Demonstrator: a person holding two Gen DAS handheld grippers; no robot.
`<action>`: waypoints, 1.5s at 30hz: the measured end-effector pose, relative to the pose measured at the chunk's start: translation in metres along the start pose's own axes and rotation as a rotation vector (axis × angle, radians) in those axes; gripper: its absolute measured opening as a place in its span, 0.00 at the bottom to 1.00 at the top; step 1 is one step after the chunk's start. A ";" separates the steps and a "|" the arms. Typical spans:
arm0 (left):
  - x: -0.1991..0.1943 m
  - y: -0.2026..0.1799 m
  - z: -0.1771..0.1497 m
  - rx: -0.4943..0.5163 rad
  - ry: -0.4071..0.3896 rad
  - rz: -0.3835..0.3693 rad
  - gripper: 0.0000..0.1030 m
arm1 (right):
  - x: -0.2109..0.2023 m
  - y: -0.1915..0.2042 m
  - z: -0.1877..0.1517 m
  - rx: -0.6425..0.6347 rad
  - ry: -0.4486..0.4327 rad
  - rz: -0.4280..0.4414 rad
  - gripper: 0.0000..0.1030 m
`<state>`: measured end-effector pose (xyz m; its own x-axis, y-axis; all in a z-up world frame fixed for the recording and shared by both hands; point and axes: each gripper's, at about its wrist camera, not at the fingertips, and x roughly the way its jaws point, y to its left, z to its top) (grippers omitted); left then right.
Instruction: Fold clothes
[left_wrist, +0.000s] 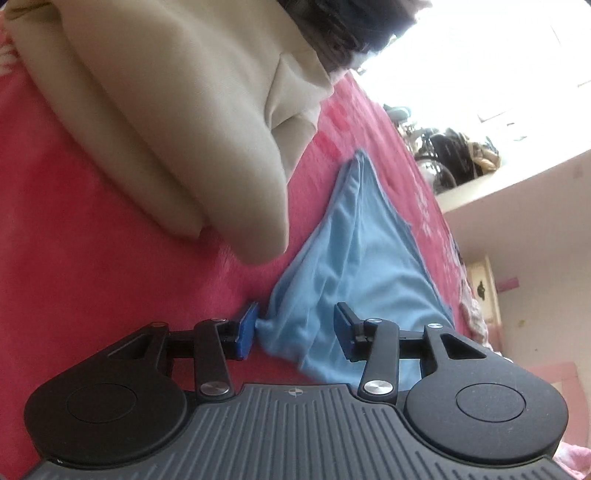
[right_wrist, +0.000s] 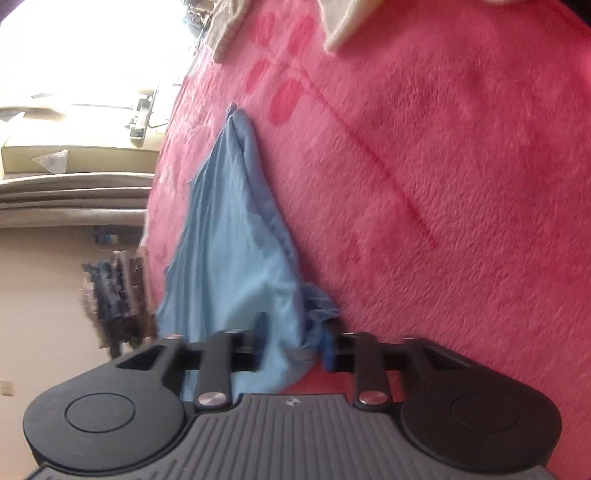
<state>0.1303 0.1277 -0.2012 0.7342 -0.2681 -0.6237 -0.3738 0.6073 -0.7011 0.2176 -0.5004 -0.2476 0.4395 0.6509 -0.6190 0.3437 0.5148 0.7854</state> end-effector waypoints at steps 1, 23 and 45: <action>0.001 -0.001 0.000 -0.009 -0.016 0.012 0.28 | 0.000 0.002 0.000 -0.011 -0.014 -0.005 0.06; -0.069 -0.001 -0.075 0.348 0.187 0.213 0.10 | -0.082 -0.025 -0.054 -0.254 0.098 -0.366 0.03; -0.024 -0.089 -0.164 1.094 0.268 0.057 0.30 | 0.003 0.079 -0.197 -1.476 0.180 -0.324 0.20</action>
